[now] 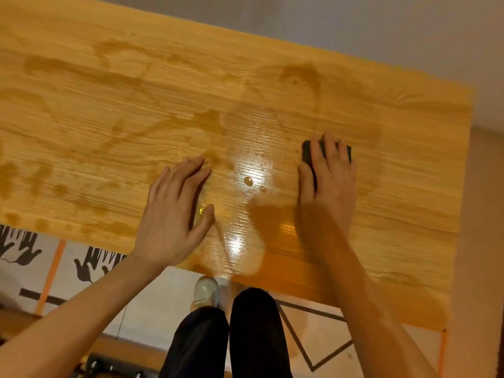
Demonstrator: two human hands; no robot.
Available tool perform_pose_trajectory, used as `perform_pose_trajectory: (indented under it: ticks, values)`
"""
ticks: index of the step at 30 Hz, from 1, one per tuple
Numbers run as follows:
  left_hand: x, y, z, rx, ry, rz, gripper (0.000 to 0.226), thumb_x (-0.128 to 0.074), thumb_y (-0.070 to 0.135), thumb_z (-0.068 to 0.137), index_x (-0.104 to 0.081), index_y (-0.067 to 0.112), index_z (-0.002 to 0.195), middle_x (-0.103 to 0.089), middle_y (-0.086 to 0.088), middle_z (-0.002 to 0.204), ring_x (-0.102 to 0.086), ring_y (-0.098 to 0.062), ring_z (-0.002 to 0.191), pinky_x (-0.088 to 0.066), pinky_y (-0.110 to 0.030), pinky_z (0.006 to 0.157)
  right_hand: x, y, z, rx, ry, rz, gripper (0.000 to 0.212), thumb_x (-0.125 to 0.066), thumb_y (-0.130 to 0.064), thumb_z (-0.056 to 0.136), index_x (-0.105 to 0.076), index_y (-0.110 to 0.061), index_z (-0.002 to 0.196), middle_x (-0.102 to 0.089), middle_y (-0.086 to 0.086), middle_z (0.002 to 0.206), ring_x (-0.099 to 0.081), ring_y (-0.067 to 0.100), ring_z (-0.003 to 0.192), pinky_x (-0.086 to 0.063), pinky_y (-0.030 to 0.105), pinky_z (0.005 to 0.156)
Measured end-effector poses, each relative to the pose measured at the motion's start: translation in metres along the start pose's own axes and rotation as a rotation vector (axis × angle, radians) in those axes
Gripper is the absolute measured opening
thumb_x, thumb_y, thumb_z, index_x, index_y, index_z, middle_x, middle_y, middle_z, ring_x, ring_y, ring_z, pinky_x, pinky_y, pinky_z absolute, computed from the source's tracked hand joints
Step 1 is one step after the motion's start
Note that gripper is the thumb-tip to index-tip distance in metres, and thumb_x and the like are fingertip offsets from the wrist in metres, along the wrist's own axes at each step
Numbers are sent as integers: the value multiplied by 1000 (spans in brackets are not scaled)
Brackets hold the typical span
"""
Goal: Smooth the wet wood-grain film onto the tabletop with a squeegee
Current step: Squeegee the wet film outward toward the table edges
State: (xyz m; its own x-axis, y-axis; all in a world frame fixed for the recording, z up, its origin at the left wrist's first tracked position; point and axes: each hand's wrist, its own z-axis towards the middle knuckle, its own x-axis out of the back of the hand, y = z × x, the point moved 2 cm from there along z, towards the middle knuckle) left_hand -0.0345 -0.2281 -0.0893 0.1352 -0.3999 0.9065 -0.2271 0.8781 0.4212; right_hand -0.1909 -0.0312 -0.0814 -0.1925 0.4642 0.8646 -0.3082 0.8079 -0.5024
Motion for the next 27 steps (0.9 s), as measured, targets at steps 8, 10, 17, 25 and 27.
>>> perform_pose_trajectory:
  ticks: [8,10,17,25,27]
  values:
    - [-2,0,1,3,9,0,59,-46,40,98,-42,11,149,-36,-5,160,-28,-23,152,-22,-51,122,0,-11,-99,270,-201,10,46,-34,-28,100,-49,-12,140,-36,6,152,-25,31,144,-27,58,114]
    - [-2,0,1,2,5,5,59,-46,39,98,-42,11,149,-36,-5,160,-28,-23,152,-22,-51,122,-3,-21,-54,291,-186,0,46,-40,-23,96,-50,-10,139,-37,7,151,-28,34,143,-25,60,115]
    - [-1,0,-2,1,4,17,60,-47,40,97,-44,8,148,-37,-7,159,-28,-23,152,-21,-48,123,-27,-37,-12,163,-65,-41,41,-46,-20,102,-46,-16,142,-34,6,155,-21,28,147,-14,49,122]
    - [0,1,3,19,-6,-36,62,-47,38,95,-44,7,149,-36,-6,160,-25,-22,153,-12,-41,126,-24,-47,-37,270,-165,-1,44,-54,-14,97,-48,-16,140,-38,5,152,-27,30,145,-22,54,118]
    - [0,0,2,15,4,-54,61,-49,37,95,-44,8,149,-37,-5,160,-25,-21,153,-13,-40,126,-31,-59,18,181,-120,-39,42,-50,-16,100,-46,-18,142,-35,5,155,-23,28,147,-11,46,122]
